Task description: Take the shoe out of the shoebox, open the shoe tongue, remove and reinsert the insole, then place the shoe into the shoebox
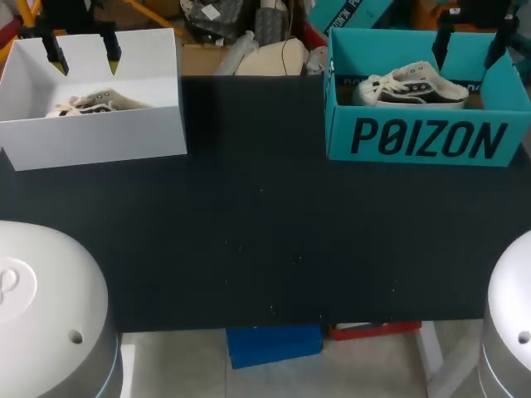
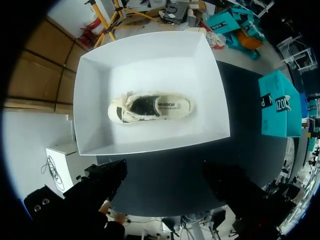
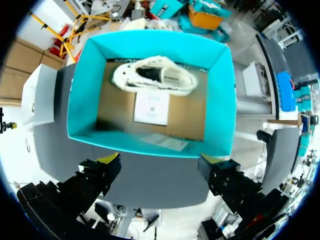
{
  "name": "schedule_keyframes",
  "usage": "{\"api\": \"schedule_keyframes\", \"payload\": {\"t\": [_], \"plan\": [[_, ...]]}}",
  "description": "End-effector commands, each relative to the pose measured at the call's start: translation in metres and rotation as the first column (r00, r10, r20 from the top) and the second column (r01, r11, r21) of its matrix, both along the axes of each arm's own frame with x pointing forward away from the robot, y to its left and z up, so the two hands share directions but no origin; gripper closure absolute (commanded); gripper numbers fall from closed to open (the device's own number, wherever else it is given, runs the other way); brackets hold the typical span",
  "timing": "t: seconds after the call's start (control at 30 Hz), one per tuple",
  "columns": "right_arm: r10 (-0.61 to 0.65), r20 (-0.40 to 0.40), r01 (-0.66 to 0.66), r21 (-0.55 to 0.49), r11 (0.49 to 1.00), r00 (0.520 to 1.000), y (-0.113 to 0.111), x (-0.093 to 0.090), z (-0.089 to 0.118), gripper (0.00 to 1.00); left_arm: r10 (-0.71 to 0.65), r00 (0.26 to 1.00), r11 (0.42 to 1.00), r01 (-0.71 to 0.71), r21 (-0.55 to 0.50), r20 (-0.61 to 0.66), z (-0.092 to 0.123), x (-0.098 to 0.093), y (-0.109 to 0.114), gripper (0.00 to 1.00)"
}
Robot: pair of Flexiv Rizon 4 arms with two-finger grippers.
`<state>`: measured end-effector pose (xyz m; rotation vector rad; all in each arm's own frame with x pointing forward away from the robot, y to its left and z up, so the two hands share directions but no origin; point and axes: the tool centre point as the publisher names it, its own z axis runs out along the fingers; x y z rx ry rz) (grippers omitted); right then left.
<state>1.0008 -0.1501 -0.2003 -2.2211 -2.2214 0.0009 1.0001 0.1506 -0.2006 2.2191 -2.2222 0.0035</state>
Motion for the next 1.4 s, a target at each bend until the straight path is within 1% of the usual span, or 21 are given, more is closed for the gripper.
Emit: {"api": "schedule_keyframes", "payload": {"t": [0.03, 0.47, 0.5, 0.53, 0.57, 0.6, 0.63, 0.67, 0.7, 0.73, 1.37, 1.4], "plan": [[0.000, 0.000, 0.000, 0.000, 1.000, 1.000, 0.000, 0.000, 0.000, 0.00, 0.000, 1.000, 1.000, 0.000, 0.000, 0.000, 0.000, 0.000, 0.000, 0.00], [0.000, 0.000, 0.000, 0.000, 1.000, 1.000, 0.000, 0.000, 0.000, 0.00, 0.000, 1.000, 1.000, 0.000, 0.000, 0.000, 0.000, 0.000, 0.000, 0.00], [0.105, 0.028, -0.105, -0.009, 0.994, 0.994, 0.002, 0.008, 0.002, 0.00, 0.000, 1.000, 1.000, 0.000, 0.000, 0.000, 0.000, 0.000, 0.000, 0.00], [0.206, 0.026, -0.204, -0.046, 0.978, 0.978, 0.004, 0.014, 0.007, 0.00, 0.000, 1.000, 1.000, 0.000, 0.000, 0.000, 0.000, 0.000, 0.000, 0.00], [0.338, 0.027, -0.335, -0.076, 0.939, 0.941, 0.006, 0.021, 0.011, 0.00, 0.000, 1.000, 1.000, 0.000, 0.000, 0.000, 0.000, 0.000, 0.000, 0.00], [0.456, 0.039, -0.452, -0.075, 0.889, 0.889, 0.009, 0.026, 0.017, 0.00, 0.000, 1.000, 1.000, 0.000, 0.000, 0.000, 0.000, 0.000, 0.000, 0.00], [0.593, 0.066, -0.589, -0.067, 0.805, 0.803, 0.012, 0.030, 0.022, 0.00, 0.000, 1.000, 1.000, 0.000, 0.000, 0.000, 0.000, 0.000, 0.000, 0.00], [0.725, 0.082, -0.723, -0.054, 0.688, 0.684, 0.014, 0.031, 0.025, 0.00, 0.000, 1.000, 1.000, 0.000, 0.000, 0.000, 0.000, 0.000, 0.000, 0.00], [0.845, 0.127, -0.847, -0.050, 0.529, 0.520, 0.019, 0.029, 0.030, 0.00, 0.000, 1.000, 1.000, 0.000, 0.000, 0.000, 0.000, 0.000, 0.000, 0.00], [0.905, 0.216, -0.925, -0.019, 0.380, 0.367, 0.020, 0.025, 0.037, 0.00, 0.000, 1.000, 1.000, 0.000, 0.000, 0.000, 0.000, 0.000, 0.000, 0.00], [0.905, 0.216, -0.925, -0.019, 0.380, 0.367, 0.020, 0.025, 0.037, 0.00, 0.000, 1.000, 1.000, 0.000, 0.000, 0.000, 0.000, 0.000, 0.000, 0.00], [0.935, 0.184, -0.950, -0.016, 0.312, 0.304, 0.019, 0.030, 0.037, 0.00, 0.000, 1.000, 1.000, 0.000, 0.000, 0.000, 0.000, 0.000, 0.000, 0.00]]}}
